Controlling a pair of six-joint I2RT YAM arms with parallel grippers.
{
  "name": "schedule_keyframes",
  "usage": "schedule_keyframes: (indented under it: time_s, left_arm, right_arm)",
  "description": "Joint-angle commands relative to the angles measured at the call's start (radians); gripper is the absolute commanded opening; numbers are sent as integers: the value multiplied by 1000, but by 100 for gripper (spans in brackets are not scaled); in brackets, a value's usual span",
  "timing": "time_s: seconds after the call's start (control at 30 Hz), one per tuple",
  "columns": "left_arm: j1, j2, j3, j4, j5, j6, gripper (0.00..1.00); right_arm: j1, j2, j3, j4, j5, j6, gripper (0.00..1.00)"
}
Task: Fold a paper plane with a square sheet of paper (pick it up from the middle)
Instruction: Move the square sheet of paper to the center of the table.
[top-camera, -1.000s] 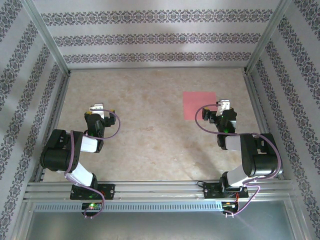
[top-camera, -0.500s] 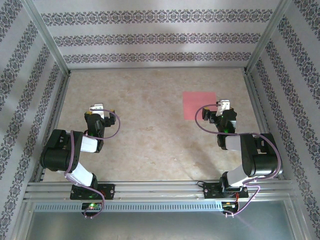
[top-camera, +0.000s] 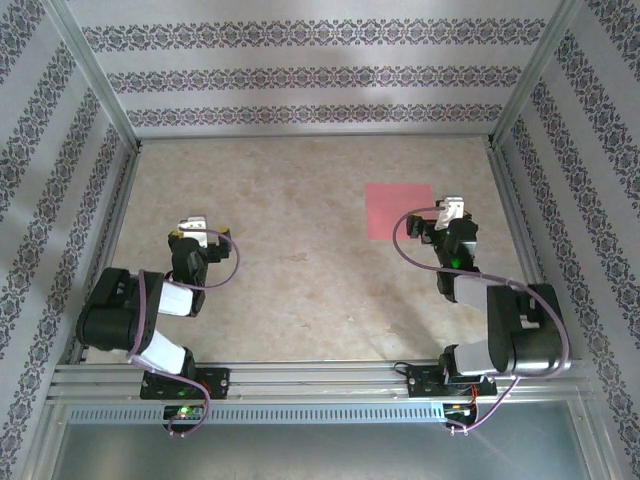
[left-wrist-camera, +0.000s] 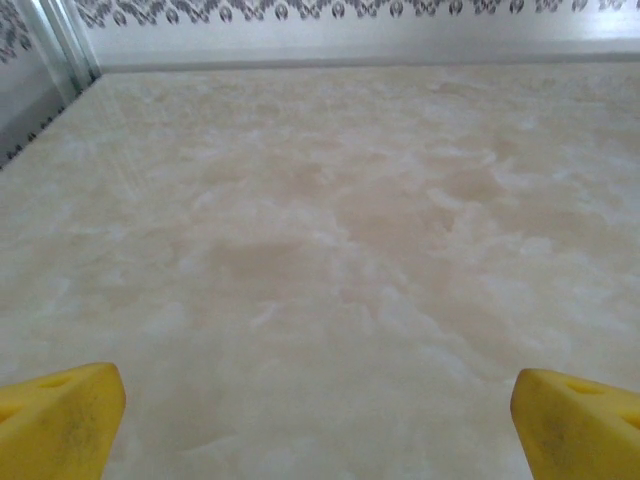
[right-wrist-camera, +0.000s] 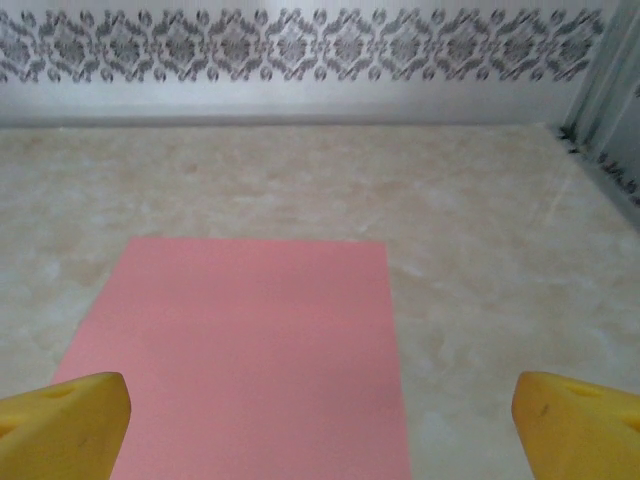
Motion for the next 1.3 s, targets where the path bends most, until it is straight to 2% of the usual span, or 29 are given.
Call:
schedule_keyframes:
  time_s: [0.0,0.07,0.13,0.17,0.23,0.33,0.43,0.57,0.83,1.07,1.27]
  left_arm:
    - [17,-159,32,-100,-56,-15,99]
    - [17,-262,98,-317,-96,-81,99]
    - [17,-331,171,-524,-125,-190,99]
    - [17,-352,208,-617,-125,-253,99]
    - [17,-367,260,-737,-71,-333,99]
    - [18,-366,307,-820,67,-386,99]
    - [17,-357,312,-819,155,-462,99]
    - [17,-322,309,-756,286,-496,100]
    - [17,-228,367,-760,373,-521,100]
    - [17,-209,358,-713,340,-553,100]
    - [17,-192,404,-812,295,-565,99]
  right_arm:
    - [29,-111,66,-202,108,71,98]
    - [28,-170,145,-397,129,185,98]
    - [29,-194,233,-577,43,206,98]
    - [29,-195,254,-610,11,237,98]
    - [28,-188,276,-621,-28,323,98]
    - [22,-140,371,-753,-127,411,98]
    - [17,-55,442,-814,-216,473,98]
    - [17,90,514,-823,-324,558,98]
    - [17,389,702,-888,-310,654,98]
    - [22,555,837,-959,-277,672,98]
    - [35,608,877,-1014,-250,693,98]
